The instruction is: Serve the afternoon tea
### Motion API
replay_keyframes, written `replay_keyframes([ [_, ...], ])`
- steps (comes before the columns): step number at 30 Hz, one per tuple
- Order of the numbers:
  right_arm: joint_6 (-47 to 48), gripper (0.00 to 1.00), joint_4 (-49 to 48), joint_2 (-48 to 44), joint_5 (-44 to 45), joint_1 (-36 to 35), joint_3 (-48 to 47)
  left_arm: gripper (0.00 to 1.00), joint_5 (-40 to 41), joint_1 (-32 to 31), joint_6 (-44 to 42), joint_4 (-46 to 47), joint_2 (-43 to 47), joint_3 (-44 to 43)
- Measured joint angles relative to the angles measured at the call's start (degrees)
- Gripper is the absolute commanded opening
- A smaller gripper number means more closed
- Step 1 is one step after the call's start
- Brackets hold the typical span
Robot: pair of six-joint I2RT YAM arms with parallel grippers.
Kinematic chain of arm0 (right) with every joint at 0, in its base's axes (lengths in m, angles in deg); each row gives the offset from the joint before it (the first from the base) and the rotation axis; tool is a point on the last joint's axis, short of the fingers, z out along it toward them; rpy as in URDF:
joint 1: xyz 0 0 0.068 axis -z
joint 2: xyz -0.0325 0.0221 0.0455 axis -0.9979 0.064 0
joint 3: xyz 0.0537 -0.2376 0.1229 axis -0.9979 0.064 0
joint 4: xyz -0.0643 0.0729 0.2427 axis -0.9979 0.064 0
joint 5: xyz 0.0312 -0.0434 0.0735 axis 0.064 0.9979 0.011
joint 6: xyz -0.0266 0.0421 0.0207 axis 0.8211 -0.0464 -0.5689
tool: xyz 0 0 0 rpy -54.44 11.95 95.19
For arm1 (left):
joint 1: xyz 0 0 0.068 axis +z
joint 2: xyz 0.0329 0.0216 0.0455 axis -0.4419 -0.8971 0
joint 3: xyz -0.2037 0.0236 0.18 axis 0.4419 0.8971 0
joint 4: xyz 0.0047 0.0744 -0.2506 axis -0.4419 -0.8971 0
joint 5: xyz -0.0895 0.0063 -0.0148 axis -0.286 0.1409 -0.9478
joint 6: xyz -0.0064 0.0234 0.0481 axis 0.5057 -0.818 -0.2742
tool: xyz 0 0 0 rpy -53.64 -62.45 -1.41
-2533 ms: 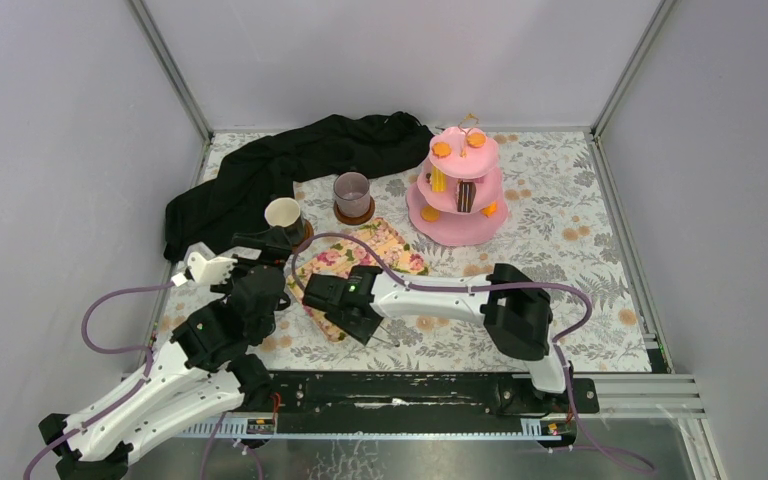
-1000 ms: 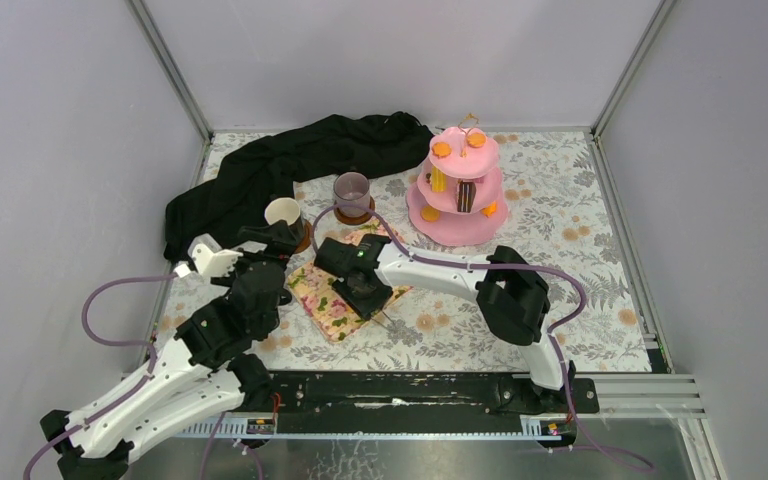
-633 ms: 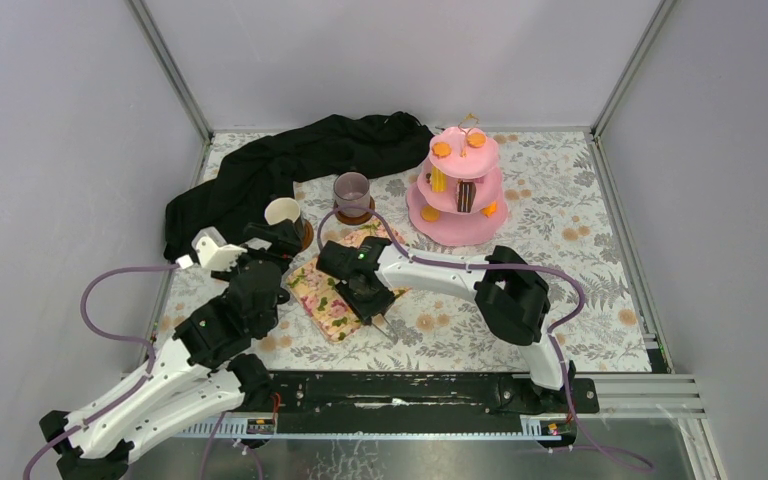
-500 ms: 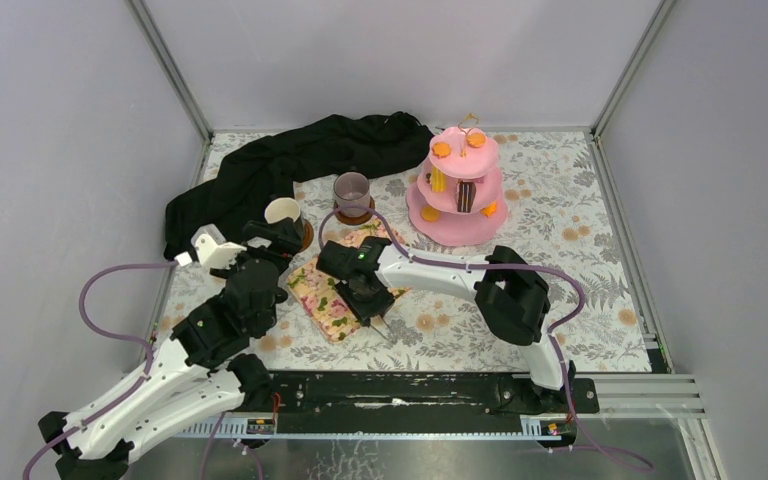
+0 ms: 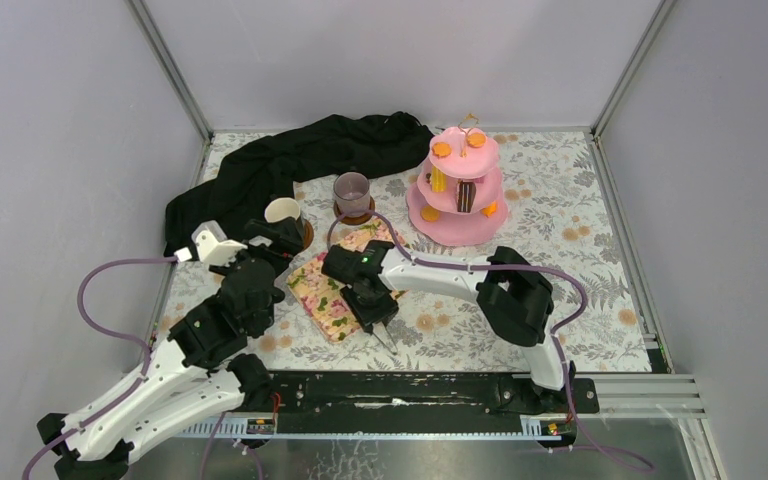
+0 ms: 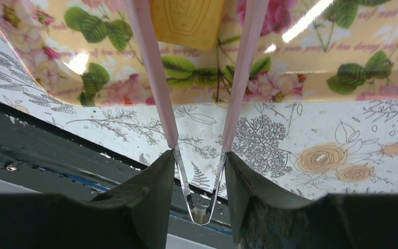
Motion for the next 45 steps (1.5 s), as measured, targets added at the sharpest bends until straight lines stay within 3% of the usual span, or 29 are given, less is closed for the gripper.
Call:
replay_keyframes([
  [4,-0.70,0.45,-0.22,-1.29,-0.20,0.00,2.10,1.00,-0.70,0.00,-0.13,0.00,-0.31,-0.74],
  [15,-2.64,0.28,-2.21,-4.50,-1.11,0.00,5.51,1.00,-1.68,0.26,-0.26,-0.39,-1.46,-2.95],
  [35,-5.05,0.27,-3.02,-17.97,5.79,0.70,9.53,1.00,-2.08,0.26,-0.22,-3.87,-3.63,-7.08],
  [45,-5.81,0.27,-3.23,-25.09,8.72,11.04,17.44,1.00,-4.15,0.33,-2.25,-3.96,-5.33,-9.84],
])
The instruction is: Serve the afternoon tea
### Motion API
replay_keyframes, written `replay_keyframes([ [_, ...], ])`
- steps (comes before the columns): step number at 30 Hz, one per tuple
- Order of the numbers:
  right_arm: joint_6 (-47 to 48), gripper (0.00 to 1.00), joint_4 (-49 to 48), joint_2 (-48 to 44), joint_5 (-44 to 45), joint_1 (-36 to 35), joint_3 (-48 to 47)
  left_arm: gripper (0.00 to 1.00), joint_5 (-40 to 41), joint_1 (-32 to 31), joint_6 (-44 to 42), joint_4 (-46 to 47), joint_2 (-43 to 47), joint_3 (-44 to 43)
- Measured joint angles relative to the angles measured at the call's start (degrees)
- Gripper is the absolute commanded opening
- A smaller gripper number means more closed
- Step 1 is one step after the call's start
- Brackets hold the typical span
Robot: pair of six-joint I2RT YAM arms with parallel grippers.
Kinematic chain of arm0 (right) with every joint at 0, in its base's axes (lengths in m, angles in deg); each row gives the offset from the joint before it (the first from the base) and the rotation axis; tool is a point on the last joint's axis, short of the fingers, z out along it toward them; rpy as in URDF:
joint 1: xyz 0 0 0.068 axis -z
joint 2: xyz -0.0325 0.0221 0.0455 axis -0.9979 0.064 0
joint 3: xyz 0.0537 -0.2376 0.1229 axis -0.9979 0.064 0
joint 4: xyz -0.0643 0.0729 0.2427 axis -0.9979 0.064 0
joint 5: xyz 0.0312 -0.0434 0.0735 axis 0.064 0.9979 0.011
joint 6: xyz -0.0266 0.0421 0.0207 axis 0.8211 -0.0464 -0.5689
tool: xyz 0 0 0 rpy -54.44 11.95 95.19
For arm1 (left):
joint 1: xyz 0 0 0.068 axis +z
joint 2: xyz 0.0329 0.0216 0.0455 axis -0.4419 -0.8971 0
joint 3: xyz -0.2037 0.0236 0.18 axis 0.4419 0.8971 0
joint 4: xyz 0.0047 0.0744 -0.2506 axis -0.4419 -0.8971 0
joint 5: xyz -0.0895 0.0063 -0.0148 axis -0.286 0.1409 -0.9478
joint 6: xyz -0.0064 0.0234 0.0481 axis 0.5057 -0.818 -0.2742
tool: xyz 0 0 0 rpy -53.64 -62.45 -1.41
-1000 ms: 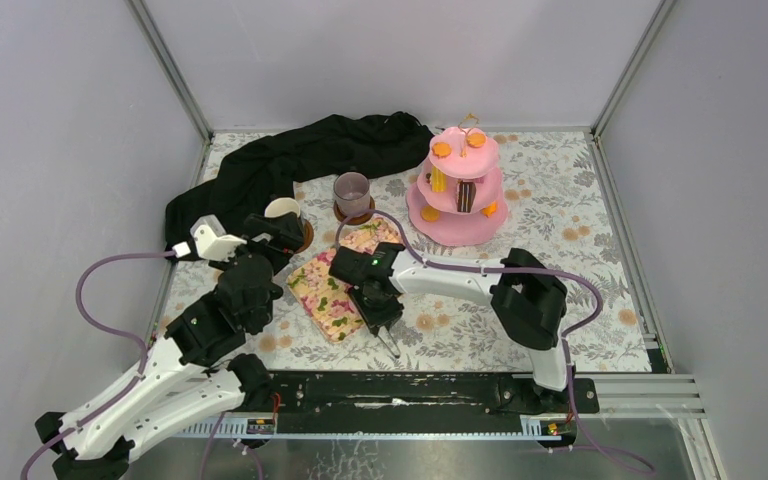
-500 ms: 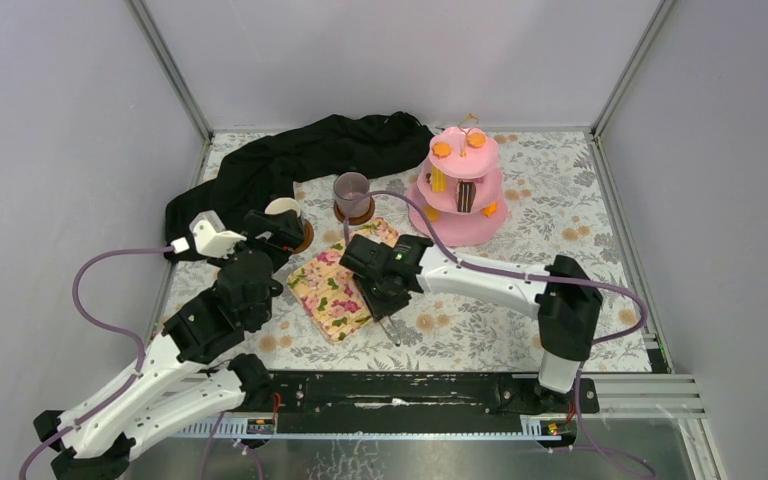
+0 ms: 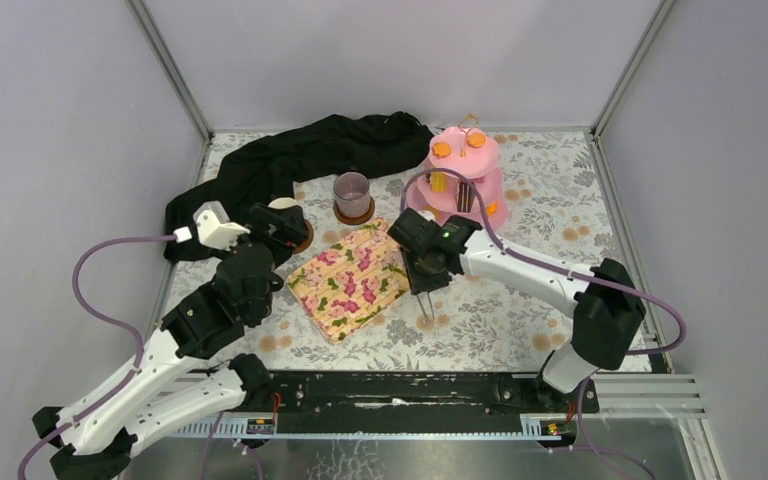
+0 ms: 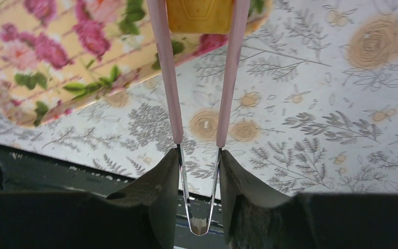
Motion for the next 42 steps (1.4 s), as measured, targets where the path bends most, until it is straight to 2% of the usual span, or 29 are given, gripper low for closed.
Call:
replay_keyframes([
  [10,1.88,0.26,-1.55,-0.07,0.42,10.12,2.58,1.00,-2.36,0.28,-4.37,0.17,-1.92,-1.16],
  [22,5.22,0.26,-4.46,3.63,0.20,18.29,2.58,1.00,-5.97,2.58,-6.86,1.01,-3.06,-1.18],
  [32,7.76,0.26,-6.60,8.09,-0.22,23.71,2.12,1.00,-9.09,4.94,-7.78,1.49,-3.74,-1.18],
  [42,8.85,0.26,-7.39,11.10,-0.61,26.10,-1.20,1.00,-11.19,6.54,-8.15,2.10,-4.28,-1.07],
])
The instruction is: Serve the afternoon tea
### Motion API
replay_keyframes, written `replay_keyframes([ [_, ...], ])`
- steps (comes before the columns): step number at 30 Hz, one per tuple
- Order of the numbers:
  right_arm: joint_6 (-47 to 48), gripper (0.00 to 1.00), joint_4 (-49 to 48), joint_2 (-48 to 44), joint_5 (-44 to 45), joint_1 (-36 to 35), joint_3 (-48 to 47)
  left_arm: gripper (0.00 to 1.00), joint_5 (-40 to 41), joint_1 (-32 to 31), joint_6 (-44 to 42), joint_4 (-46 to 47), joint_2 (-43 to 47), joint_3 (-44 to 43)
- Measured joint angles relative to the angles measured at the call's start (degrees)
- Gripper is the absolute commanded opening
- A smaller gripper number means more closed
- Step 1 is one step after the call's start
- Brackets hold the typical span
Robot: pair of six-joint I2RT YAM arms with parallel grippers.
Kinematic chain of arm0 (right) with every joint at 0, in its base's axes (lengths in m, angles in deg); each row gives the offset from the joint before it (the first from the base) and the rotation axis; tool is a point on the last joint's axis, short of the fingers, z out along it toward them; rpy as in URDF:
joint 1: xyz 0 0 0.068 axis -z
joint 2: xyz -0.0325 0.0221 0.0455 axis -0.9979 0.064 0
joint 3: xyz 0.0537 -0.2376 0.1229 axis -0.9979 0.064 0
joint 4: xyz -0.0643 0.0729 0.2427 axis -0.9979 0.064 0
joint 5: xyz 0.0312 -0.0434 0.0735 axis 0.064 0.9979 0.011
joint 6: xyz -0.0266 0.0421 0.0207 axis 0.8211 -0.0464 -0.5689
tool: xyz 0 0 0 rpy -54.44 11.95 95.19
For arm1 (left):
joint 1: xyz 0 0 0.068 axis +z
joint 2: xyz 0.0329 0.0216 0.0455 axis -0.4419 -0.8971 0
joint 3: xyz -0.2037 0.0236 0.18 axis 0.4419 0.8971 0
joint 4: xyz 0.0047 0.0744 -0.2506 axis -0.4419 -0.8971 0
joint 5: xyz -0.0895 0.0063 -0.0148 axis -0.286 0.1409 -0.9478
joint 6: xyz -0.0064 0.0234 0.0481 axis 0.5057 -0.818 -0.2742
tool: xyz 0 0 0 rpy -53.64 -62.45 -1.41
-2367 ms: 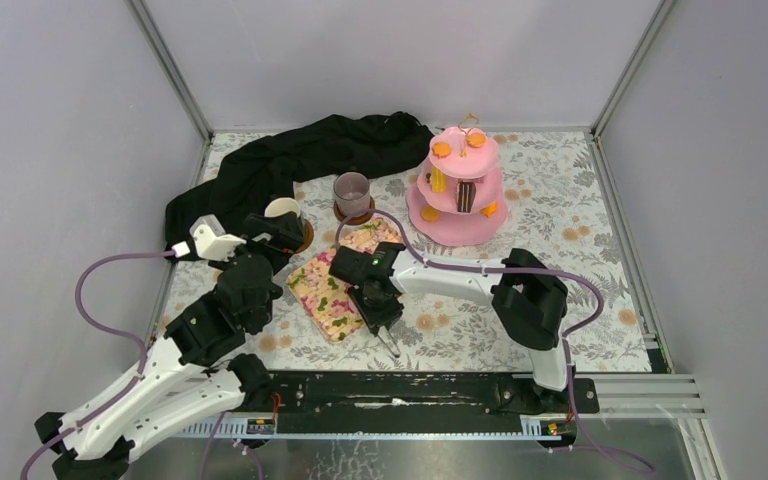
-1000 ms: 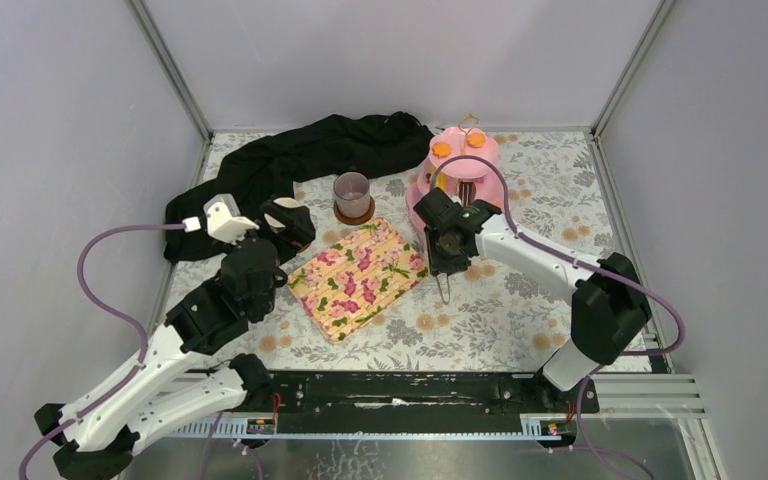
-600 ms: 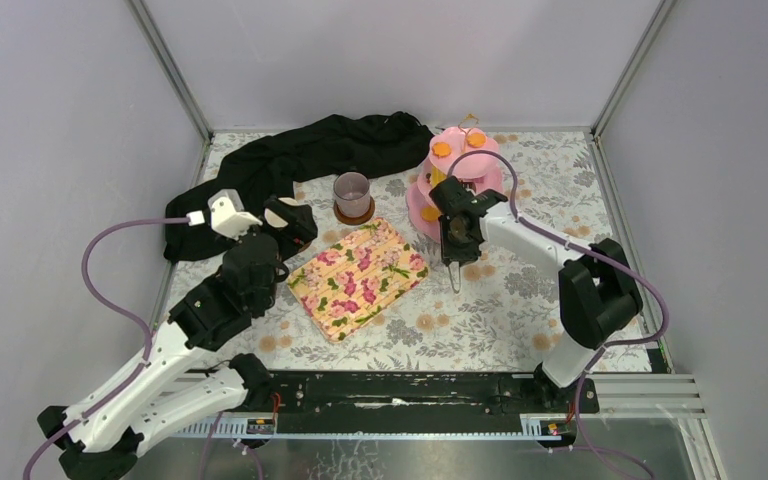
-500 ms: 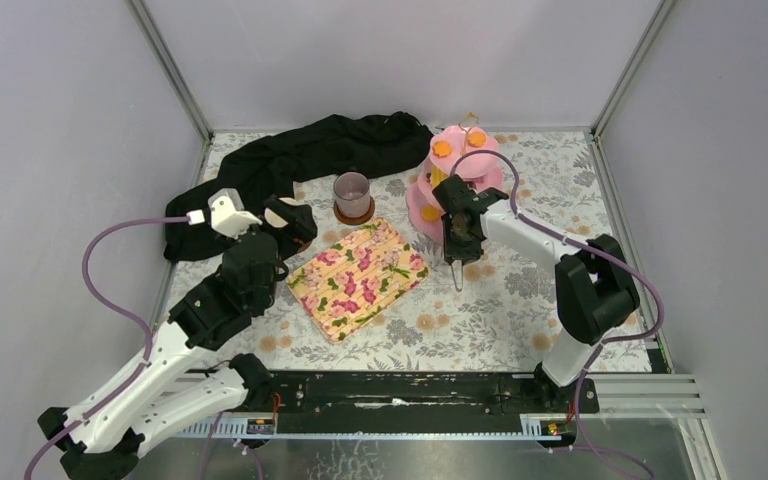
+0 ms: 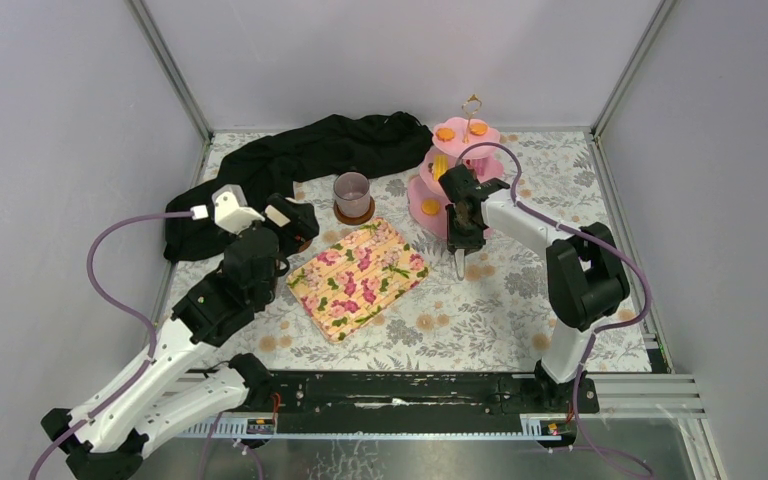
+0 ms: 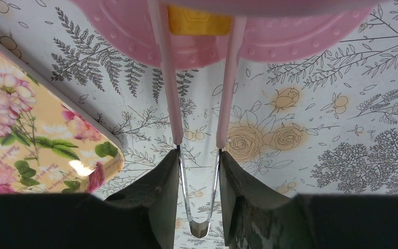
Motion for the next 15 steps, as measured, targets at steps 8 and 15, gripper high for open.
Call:
replay_keyframes([
  [8,-0.26,0.27,-0.33,0.00,-0.02,0.00,0.13,1.00,-1.73,0.96,-0.15,0.63,-0.04,0.09],
  [15,-0.83,0.43,-1.57,0.00,0.70,0.00,0.90,1.00,-2.36,1.22,-0.15,0.85,0.42,1.20],
])
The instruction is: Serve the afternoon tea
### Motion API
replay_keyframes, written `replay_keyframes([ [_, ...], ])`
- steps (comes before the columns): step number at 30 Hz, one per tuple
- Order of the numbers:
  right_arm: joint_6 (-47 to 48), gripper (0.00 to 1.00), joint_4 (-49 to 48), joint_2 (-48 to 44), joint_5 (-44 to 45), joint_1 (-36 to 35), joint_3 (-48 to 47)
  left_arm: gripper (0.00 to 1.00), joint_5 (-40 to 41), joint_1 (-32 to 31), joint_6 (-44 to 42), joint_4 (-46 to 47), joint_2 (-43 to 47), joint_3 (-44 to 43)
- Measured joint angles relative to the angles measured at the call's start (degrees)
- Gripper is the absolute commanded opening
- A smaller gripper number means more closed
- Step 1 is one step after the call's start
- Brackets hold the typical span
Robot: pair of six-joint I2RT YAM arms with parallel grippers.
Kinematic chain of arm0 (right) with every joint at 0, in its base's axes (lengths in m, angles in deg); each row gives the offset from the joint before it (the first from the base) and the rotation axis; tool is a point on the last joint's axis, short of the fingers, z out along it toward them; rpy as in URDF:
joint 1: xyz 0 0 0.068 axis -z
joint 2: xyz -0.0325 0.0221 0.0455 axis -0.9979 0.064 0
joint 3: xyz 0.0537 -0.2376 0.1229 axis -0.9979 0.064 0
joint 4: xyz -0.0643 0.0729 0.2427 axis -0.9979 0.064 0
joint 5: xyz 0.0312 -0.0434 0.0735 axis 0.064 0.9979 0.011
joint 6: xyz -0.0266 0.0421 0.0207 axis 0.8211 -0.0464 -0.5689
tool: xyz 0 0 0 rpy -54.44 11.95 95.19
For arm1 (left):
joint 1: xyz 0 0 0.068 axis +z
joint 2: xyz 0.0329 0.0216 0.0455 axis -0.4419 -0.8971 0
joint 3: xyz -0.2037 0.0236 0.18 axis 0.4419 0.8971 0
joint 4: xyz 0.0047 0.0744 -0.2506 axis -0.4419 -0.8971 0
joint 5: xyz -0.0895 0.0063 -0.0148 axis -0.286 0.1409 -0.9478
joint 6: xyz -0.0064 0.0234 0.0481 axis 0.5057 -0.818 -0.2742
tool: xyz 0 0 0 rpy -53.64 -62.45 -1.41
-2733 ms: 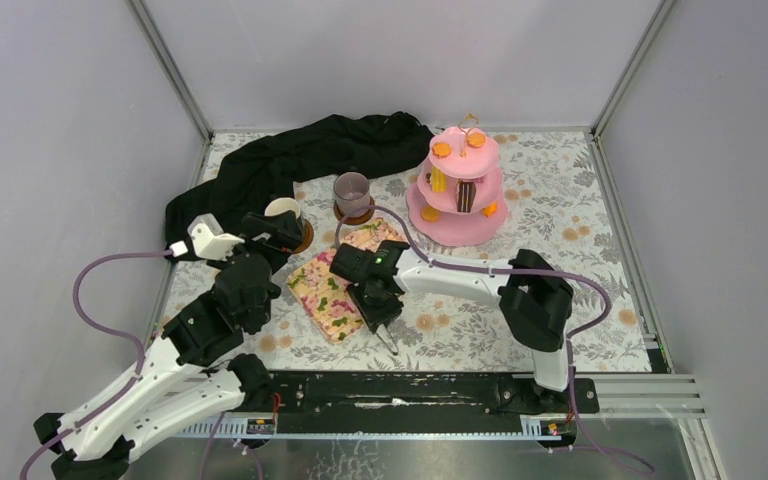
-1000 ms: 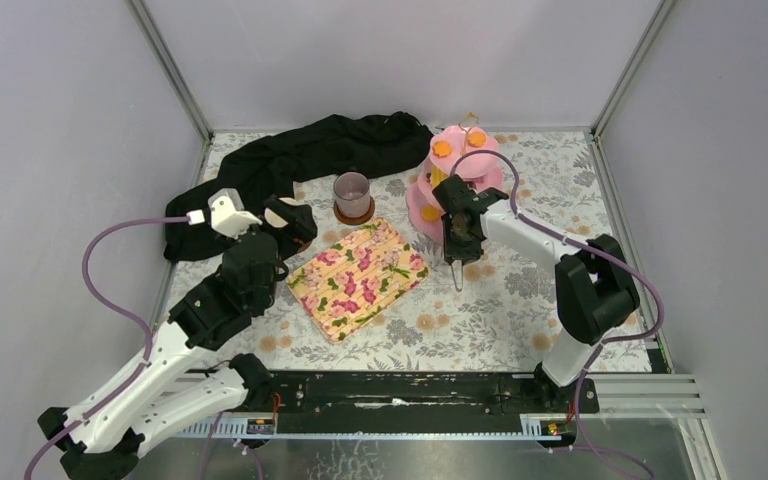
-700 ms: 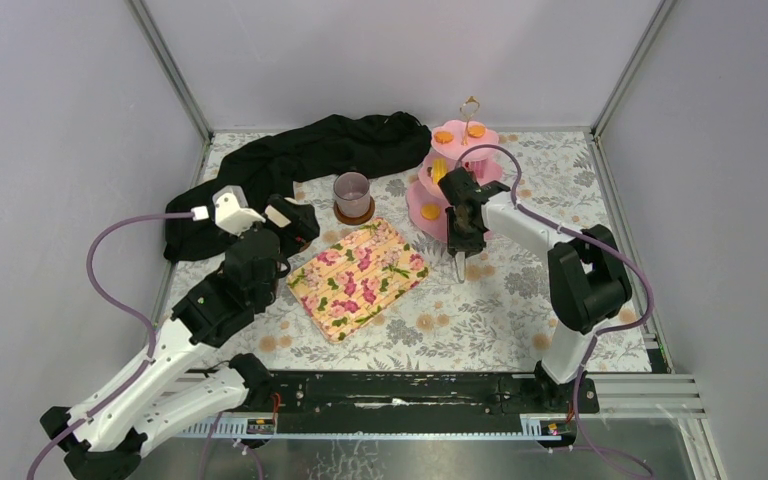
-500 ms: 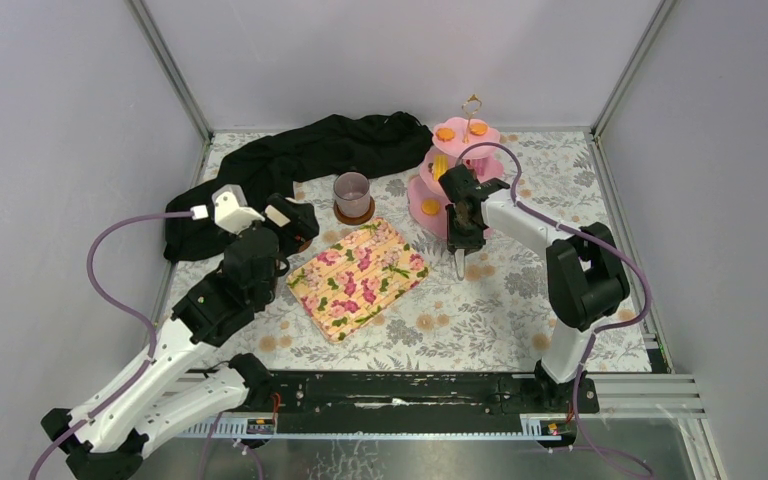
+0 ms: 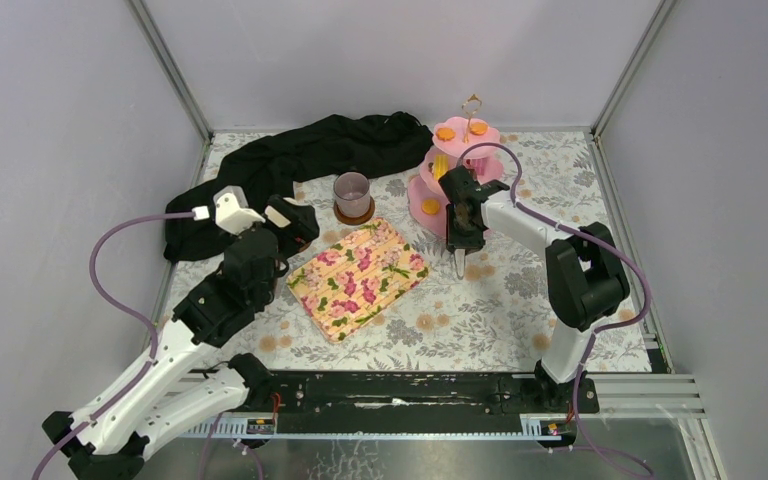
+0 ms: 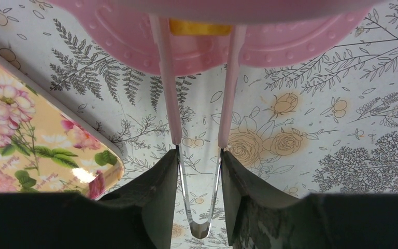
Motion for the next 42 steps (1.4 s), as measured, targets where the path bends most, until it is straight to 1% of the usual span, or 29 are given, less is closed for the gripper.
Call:
replay_keyframes([
  [5,-0.72,0.49,-0.13,0.00,1.01,0.00,0.00,1.00,-0.24,0.33,-0.07,0.00,0.61,0.17],
  [17,-1.64,0.46,-1.09,-0.44,1.42,0.00,1.90,1.00,-1.07,0.72,-0.42,-0.09,2.01,0.17],
  [29,-3.06,0.43,-1.36,-10.14,2.05,-2.05,6.64,1.00,-1.46,0.92,0.31,-0.81,2.54,0.17],
  [33,-3.52,0.42,-1.14,-12.61,2.95,-4.17,7.08,1.00,-1.46,0.92,0.59,-1.55,2.54,0.11],
  [36,-3.78,0.41,-0.83,-13.55,3.37,-7.04,7.10,1.00,-1.44,0.92,0.70,-2.40,2.54,0.02],
  [42,-4.04,0.41,0.39,-12.63,4.00,-16.63,5.35,1.00,-1.14,0.92,0.90,-2.97,2.54,-0.26],
])
